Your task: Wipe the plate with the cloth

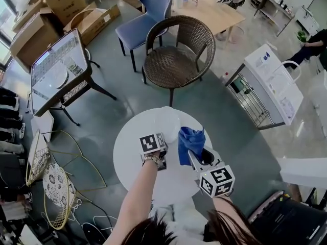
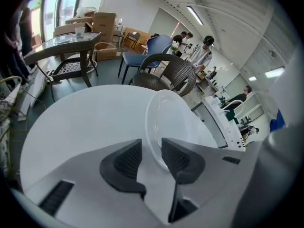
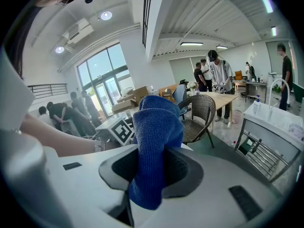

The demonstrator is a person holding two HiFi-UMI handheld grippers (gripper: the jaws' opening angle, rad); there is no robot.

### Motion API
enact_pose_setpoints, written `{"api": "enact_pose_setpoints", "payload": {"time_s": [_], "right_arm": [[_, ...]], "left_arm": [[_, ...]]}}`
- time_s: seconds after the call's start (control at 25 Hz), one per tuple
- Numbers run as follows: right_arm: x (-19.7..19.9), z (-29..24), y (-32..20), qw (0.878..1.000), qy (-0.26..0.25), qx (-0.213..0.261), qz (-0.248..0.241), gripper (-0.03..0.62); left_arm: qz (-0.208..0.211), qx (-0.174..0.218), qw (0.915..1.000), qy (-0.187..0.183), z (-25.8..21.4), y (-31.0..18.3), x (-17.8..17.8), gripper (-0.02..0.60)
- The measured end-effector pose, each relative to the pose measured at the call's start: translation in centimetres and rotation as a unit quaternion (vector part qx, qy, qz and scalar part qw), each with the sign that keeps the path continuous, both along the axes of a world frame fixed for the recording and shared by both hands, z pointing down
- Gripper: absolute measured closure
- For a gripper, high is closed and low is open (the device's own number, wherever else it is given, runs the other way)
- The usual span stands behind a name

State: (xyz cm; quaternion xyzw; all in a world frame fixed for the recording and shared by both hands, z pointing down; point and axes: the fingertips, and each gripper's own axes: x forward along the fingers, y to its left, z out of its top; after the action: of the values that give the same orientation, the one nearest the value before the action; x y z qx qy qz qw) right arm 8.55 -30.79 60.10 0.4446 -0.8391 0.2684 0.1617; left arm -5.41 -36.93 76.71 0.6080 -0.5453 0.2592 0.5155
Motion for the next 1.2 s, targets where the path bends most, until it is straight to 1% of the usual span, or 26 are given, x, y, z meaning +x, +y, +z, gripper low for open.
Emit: {"api": "enact_pose_setpoints", "payload": {"time_s": [0.04,0.08,0.12,0.16,0.24,0.36,0.44,0.52,0.6,0.64,0.76,0.88,1.0,1.08,1.2], "right_arm": [[-0.1,0.0,0.0,1.0,0.001,-0.002,-0.001,0.461],[-0.2,0.1,0.1,1.0,0.001,-0.003,-0.002,0.461],[-0.3,0.1,0.1,1.0,0.001,-0.003,-0.002,0.461],[-0.4,0.2,0.2,1.0,0.0,-0.003,-0.003,0.461],[-0.2,0.1,0.3,1.0,0.0,-0.004,-0.005,0.461],[0.3,0.0,0.4,1.0,0.003,-0.006,-0.004,0.461],[0.5,0.0,0.5,1.0,0.005,-0.007,-0.003,0.461],[0.5,0.0,0.6,1.0,0.006,-0.007,-0.004,0.461],[0.4,-0.1,0.8,1.0,0.006,-0.005,-0.005,0.461],[0.4,-0.1,0.9,1.0,0.006,-0.005,-0.006,0.461],[0.1,-0.4,1.2,1.0,0.006,-0.002,-0.009,0.461],[-0.4,-1.1,1.5,1.0,0.007,0.003,-0.013,0.461],[-0.6,-2.0,1.8,1.0,0.008,0.013,-0.014,0.461],[-0.7,-2.8,2.1,1.0,0.008,0.021,-0.014,0.461],[-0.9,-4.5,2.5,0.999,0.008,0.036,-0.015,0.461]], "left_arm": [[0.002,-0.003,0.9999,-0.01,-0.1,-0.1,0.2,0.445],[0.0,-0.004,0.9999,-0.012,-0.1,-0.2,0.5,0.478],[-0.007,-0.003,1.0,-0.004,-0.1,-0.3,0.7,0.485],[-0.018,-0.002,0.9997,0.013,0.0,-0.3,0.9,0.494],[-0.044,0.001,0.9972,0.061,0.1,-0.2,1.2,0.514],[-0.058,0.014,0.9904,0.125,0.0,0.2,1.2,0.529],[-0.064,0.034,0.9832,0.167,-0.4,0.4,1.0,0.537],[-0.072,0.064,0.9721,0.214,-1.3,0.6,0.9,0.551],[-0.075,0.086,0.9618,0.249,-2.2,1.0,1.0,0.562],[-0.074,0.091,0.9588,0.259,-2.5,1.2,1.0,0.565],[-0.061,0.098,0.9553,0.272,-3.1,2.3,1.0,0.566],[-0.059,0.111,0.9467,0.297,-4.5,3.1,0.7,0.566],[-0.053,0.136,0.9385,0.313,-6.7,3.6,0.4,0.566],[-0.042,0.158,0.9335,0.319,-8.7,4.0,0.3,0.566],[-0.02,0.19,0.9234,0.333,-12.5,4.7,0.2,0.566]]}}
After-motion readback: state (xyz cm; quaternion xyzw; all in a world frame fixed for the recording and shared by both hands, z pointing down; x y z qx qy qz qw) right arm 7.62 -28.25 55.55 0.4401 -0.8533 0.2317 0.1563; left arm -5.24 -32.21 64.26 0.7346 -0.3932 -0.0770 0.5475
